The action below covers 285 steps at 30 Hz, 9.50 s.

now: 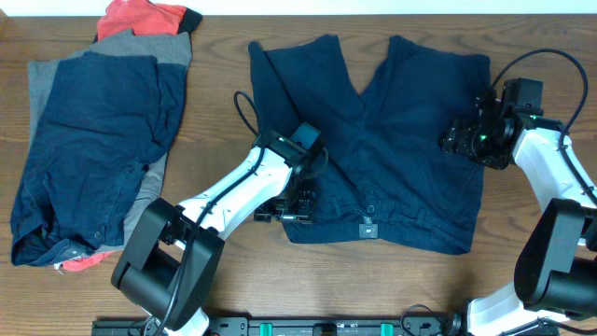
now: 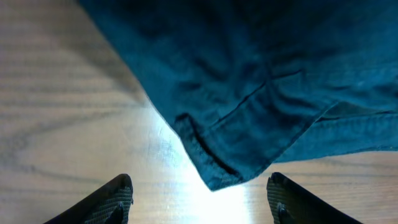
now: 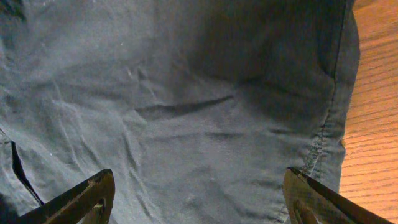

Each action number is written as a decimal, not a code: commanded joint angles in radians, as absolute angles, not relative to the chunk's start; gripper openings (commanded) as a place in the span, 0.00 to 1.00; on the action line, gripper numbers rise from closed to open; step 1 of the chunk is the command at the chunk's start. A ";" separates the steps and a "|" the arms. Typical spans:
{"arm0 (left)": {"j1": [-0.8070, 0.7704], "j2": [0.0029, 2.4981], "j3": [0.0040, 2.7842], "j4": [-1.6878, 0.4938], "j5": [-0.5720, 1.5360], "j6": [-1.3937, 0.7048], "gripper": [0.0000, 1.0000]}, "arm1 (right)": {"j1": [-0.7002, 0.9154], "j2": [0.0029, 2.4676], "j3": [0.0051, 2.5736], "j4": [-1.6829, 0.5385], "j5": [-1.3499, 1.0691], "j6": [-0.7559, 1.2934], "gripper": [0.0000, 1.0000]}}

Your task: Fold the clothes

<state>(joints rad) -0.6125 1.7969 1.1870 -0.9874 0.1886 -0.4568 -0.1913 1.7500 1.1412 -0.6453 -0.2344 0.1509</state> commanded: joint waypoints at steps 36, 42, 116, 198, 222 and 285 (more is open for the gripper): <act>-0.664 1.878 1.182 -0.969 0.141 -0.413 0.06 | -0.183 1.758 1.133 -0.654 -0.233 0.140 0.85; -0.664 1.878 1.182 -0.943 0.138 -0.413 0.54 | -0.183 1.758 1.133 -0.658 -0.233 0.140 0.85; -0.376 1.587 1.440 -0.884 0.058 -0.284 0.98 | -0.180 1.485 1.138 -1.171 -0.251 0.167 0.99; -0.377 1.874 1.431 -0.652 -0.001 -0.193 0.98 | -0.276 2.143 1.413 -0.331 0.236 0.244 0.99; -0.232 2.056 1.430 -0.627 0.052 -0.252 0.75 | -0.172 2.143 2.027 -1.211 -0.165 0.167 0.88; -0.202 1.584 1.423 -1.004 -0.045 -0.284 0.98 | -0.156 2.145 1.895 -1.433 0.030 0.426 0.91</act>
